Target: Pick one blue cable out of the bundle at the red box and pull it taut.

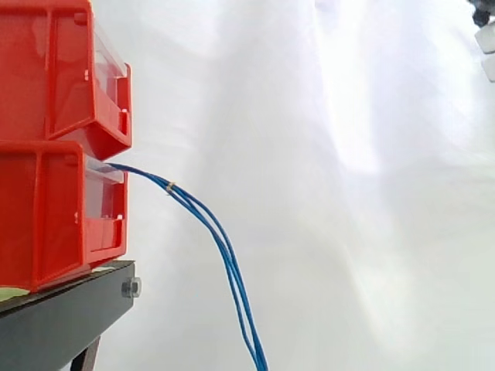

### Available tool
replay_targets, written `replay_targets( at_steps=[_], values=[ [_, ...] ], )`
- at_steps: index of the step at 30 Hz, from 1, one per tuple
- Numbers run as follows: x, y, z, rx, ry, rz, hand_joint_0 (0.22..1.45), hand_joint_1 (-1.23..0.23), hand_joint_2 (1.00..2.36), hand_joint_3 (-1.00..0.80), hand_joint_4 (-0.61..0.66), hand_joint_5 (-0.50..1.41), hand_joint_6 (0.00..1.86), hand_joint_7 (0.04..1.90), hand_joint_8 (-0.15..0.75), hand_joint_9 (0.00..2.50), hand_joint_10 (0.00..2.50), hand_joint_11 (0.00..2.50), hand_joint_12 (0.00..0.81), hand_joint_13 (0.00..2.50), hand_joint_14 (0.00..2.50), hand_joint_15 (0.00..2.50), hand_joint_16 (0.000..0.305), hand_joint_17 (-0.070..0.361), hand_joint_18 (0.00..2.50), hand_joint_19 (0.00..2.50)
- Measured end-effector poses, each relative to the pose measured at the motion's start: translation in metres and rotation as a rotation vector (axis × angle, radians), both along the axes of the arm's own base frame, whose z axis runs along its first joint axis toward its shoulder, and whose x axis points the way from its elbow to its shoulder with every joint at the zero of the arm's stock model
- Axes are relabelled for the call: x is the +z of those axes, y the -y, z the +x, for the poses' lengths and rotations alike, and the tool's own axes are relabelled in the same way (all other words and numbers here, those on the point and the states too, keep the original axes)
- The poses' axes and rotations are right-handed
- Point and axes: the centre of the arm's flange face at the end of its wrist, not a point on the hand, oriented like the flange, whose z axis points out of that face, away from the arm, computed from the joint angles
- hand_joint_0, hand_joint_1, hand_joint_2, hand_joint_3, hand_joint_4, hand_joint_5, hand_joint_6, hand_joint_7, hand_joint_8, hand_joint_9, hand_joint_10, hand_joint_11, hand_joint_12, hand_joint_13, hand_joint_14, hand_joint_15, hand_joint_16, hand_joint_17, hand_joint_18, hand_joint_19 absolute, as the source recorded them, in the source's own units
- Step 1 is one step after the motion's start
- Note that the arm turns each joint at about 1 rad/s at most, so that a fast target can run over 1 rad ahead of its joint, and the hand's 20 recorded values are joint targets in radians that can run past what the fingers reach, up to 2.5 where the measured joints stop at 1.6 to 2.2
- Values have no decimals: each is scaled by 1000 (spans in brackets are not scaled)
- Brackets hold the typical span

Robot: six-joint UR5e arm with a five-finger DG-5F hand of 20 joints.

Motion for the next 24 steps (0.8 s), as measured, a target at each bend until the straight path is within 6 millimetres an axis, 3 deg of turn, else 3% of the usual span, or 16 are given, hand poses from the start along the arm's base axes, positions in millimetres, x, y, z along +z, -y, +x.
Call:
replay_targets(
  at_steps=[24],
  values=[
    [-10, 3, -12, -5, -107, -4, 540, -454, 1000, -500, 283, -228, 502, 692, 340, 390, 0, 34, 407, 274, 1, 28, 60, 135, 371, 213]
  ],
)
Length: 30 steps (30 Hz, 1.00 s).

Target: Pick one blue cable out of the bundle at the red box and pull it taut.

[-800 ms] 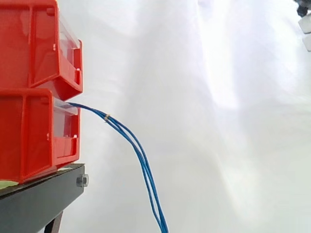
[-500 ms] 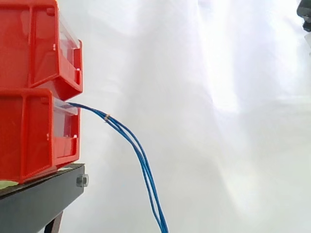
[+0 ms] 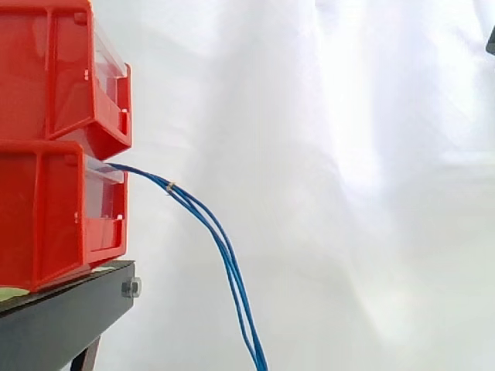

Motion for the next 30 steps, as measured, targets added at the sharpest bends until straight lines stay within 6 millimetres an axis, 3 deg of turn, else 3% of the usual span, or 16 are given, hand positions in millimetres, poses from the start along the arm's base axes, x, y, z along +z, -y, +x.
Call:
replay_targets(
  at_steps=[7, 18, 30],
  values=[
    [0, -1, 0, 2, -3, 0, 542, -455, 1000, -500, 324, -208, 502, 763, 339, 385, 1, 40, 406, 208, 0, 9, 61, 136, 316, 208],
    [0, -6, 1, 12, -2, 0, 535, -652, 1000, -500, 321, -205, 502, 759, 330, 416, 0, 68, 406, 199, 1, 0, 61, 138, 297, 183],
    [1, -6, 5, 6, 22, -29, 539, -705, 1000, -500, 323, -201, 502, 765, 325, 437, 1, 98, 401, 192, 0, 0, 61, 138, 286, 170]
  ],
)
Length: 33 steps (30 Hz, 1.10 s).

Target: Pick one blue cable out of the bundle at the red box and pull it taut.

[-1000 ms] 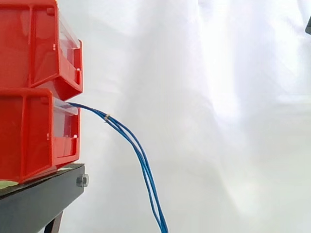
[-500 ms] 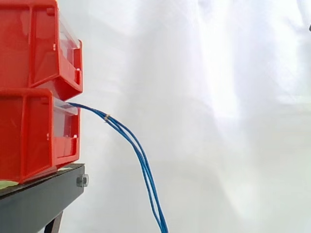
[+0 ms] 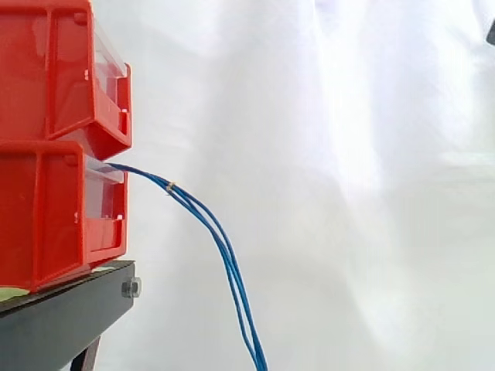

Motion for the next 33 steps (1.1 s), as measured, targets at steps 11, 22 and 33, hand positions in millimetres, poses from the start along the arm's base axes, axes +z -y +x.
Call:
replay_targets(
  at_steps=[11, 22, 33],
  values=[
    [-2, 0, 10, -12, 46, -134, 538, -628, 1000, -500, 334, -199, 502, 764, 334, 464, 2, 115, 401, 221, 0, 0, 61, 137, 312, 181],
    [-24, -11, 32, -34, 53, -131, 540, -559, 1000, -500, 343, -193, 502, 763, 344, 510, 2, 115, 405, 258, 0, 0, 60, 136, 338, 181],
    [-44, -20, 55, -50, 93, -130, 549, -545, 1000, -500, 343, -192, 502, 761, 347, 522, 5, 125, 404, 273, 0, 5, 60, 134, 350, 169]
  ],
)
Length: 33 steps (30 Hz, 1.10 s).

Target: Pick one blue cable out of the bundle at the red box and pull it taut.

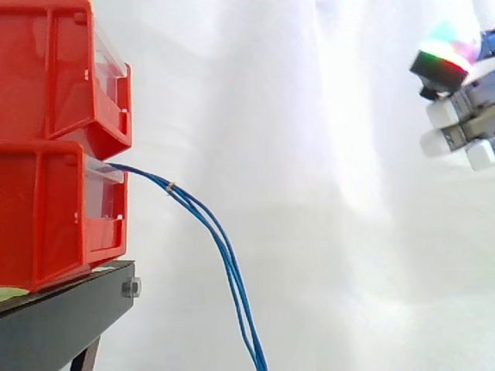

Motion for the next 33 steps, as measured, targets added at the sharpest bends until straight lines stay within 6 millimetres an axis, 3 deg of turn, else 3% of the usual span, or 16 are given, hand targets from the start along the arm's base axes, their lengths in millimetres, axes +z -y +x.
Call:
replay_targets(
  at_steps=[4, 9, 15, 33],
  values=[
    [-5, 0, 9, -27, 36, 4, 553, -549, 1000, -500, 356, -186, 502, 761, 355, 581, 3, 146, 403, 296, 1, 0, 60, 135, 364, 166],
    [-26, -1, 21, -56, 27, -8, 559, -562, 1000, -500, 360, -180, 503, 789, 356, 622, 5, 198, 400, 308, 0, 2, 60, 135, 366, 153],
    [-47, -4, 31, -97, 9, -26, 550, -596, 1000, -500, 361, -191, 503, 867, 330, 319, 3, 167, 401, 241, 0, 20, 66, 149, 317, 142],
    [-76, -14, 58, -195, 74, -166, 543, -649, 1000, -500, 395, -175, 503, 904, 330, 206, 2, 112, 404, 225, 0, 41, 67, 150, 314, 172]
  ],
)
